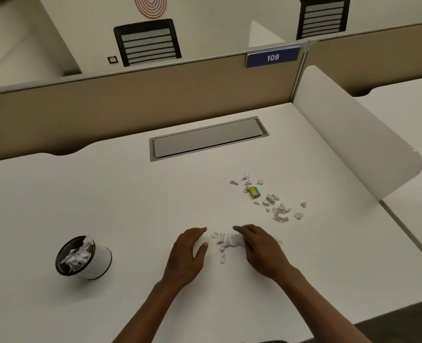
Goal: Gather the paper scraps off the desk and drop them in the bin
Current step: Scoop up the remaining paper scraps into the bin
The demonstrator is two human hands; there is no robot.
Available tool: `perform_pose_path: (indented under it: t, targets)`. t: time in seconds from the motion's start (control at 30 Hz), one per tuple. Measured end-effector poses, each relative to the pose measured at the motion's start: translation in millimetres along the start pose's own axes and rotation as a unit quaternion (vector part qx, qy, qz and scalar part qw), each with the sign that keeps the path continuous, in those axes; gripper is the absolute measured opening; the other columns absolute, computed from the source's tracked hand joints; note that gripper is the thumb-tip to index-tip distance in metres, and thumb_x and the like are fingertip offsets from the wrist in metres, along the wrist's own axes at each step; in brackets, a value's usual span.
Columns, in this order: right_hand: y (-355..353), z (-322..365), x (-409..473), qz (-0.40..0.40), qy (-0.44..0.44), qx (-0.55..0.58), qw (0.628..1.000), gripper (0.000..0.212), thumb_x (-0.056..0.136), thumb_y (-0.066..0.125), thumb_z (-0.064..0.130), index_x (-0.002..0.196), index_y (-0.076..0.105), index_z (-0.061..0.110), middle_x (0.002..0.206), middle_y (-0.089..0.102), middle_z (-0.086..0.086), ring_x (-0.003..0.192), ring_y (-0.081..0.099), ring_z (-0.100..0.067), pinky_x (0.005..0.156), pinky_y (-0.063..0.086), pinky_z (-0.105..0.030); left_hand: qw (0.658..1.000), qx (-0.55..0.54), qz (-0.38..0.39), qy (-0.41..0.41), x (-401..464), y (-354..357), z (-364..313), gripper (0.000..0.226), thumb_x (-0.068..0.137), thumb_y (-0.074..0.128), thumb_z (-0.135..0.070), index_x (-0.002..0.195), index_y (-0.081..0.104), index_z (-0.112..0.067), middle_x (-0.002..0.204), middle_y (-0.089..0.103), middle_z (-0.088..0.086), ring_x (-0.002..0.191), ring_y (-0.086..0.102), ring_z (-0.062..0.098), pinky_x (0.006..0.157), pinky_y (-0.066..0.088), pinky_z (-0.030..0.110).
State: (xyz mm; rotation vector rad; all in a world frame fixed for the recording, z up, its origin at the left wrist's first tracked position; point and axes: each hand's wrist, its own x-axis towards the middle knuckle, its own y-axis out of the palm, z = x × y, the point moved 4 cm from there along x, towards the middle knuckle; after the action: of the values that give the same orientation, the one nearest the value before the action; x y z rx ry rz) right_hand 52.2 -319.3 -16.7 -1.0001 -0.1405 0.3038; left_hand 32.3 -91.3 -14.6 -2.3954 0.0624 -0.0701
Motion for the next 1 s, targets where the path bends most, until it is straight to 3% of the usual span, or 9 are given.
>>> perform_pose_path:
  t: [0.17, 0.27, 0.37, 0.5, 0.6, 0.7, 0.8, 0.9, 1.0]
  targets:
    - [-29, -21, -19, -0.097, 0.088, 0.01, 0.991, 0.041, 0.094, 0.059, 0.031, 0.135, 0.057, 0.026, 0.128, 0.063, 0.005, 0.122, 0.055, -0.016, 0.095, 0.049, -0.03, 0.988, 0.09, 0.127, -0.016, 3, 11, 12, 0.082, 0.079, 0.068, -0.063, 0.149, 0.035, -0.037, 0.142, 0.036, -0.018, 0.133, 0.032, 0.001, 0.104, 0.033, 0.017]
    - [-38, -39, -28, -0.107, 0.176, -0.015, 0.978, 0.04, 0.094, 0.058, 0.027, 0.134, 0.06, 0.021, 0.128, 0.063, -0.001, 0.125, 0.053, -0.023, 0.093, 0.051, -0.035, 0.985, 0.097, 0.143, -0.015, 9, 19, 6, 0.087, 0.076, 0.071, -0.063, 0.15, 0.034, -0.035, 0.141, 0.035, -0.016, 0.132, 0.033, 0.003, 0.102, 0.037, 0.02]
    - [-34, -46, -32, -0.053, 0.23, -0.062, 0.97, 0.035, 0.096, 0.049, 0.021, 0.129, 0.06, 0.014, 0.124, 0.057, -0.007, 0.115, 0.054, -0.029, 0.083, 0.052, -0.036, 0.985, 0.087, 0.149, -0.016, 14, 30, -2, 0.081, 0.08, 0.074, -0.05, 0.149, 0.038, -0.028, 0.141, 0.038, -0.011, 0.129, 0.041, 0.009, 0.104, 0.042, 0.026]
    - [-15, -21, -28, 0.006, 0.183, -0.061, 0.981, 0.028, 0.094, 0.045, 0.013, 0.116, 0.06, 0.01, 0.113, 0.051, -0.008, 0.101, 0.057, -0.03, 0.078, 0.052, -0.037, 0.985, 0.055, 0.163, -0.006, 13, 46, -15, 0.069, 0.084, 0.073, -0.033, 0.146, 0.045, -0.021, 0.137, 0.045, -0.006, 0.117, 0.055, 0.016, 0.101, 0.047, 0.031]
    - [-3, -3, -23, 0.029, 0.131, -0.025, 0.991, 0.032, 0.098, 0.044, 0.022, 0.126, 0.057, 0.013, 0.115, 0.052, -0.007, 0.101, 0.059, -0.028, 0.081, 0.052, -0.037, 0.988, 0.036, 0.151, 0.012, 12, 50, -24, 0.062, 0.084, 0.072, -0.029, 0.142, 0.051, -0.02, 0.129, 0.052, -0.005, 0.11, 0.059, 0.017, 0.096, 0.05, 0.032]
    - [-8, -4, -20, 0.021, 0.133, 0.007, 0.991, 0.06, 0.094, 0.053, 0.048, 0.146, 0.043, 0.022, 0.129, 0.052, -0.002, 0.113, 0.059, -0.023, 0.088, 0.052, -0.034, 0.994, 0.016, 0.104, 0.02, 13, 42, -24, 0.057, 0.086, 0.072, -0.032, 0.138, 0.055, -0.019, 0.122, 0.057, -0.002, 0.104, 0.059, 0.015, 0.091, 0.052, 0.031]
    - [-10, -12, -18, 0.09, 0.125, -0.033, 0.988, 0.095, 0.076, 0.066, 0.068, 0.154, 0.026, 0.031, 0.14, 0.042, 0.001, 0.121, 0.055, -0.021, 0.092, 0.051, -0.034, 0.993, 0.003, 0.119, -0.014, 14, 33, -13, 0.074, 0.075, 0.081, -0.045, 0.14, 0.051, -0.027, 0.122, 0.054, -0.008, 0.099, 0.058, 0.01, 0.089, 0.053, 0.029]
    - [-6, -13, -13, 0.132, 0.096, -0.06, 0.985, 0.103, 0.073, 0.076, 0.06, 0.155, 0.024, 0.028, 0.142, 0.038, -0.003, 0.118, 0.055, -0.026, 0.094, 0.05, -0.034, 0.984, 0.042, 0.174, -0.017, 12, 34, -7, 0.092, 0.065, 0.086, -0.049, 0.145, 0.043, -0.033, 0.124, 0.047, -0.014, 0.093, 0.054, 0.003, 0.086, 0.052, 0.024]
    - [-3, -8, -5, 0.119, 0.074, -0.047, 0.989, 0.081, 0.079, 0.078, 0.041, 0.148, 0.04, 0.022, 0.135, 0.043, -0.005, 0.107, 0.06, -0.029, 0.09, 0.05, -0.034, 0.982, 0.041, 0.183, -0.017, 16, 41, -12, 0.089, 0.066, 0.085, -0.041, 0.144, 0.046, -0.031, 0.121, 0.046, -0.015, 0.09, 0.055, 0.004, 0.083, 0.053, 0.024]
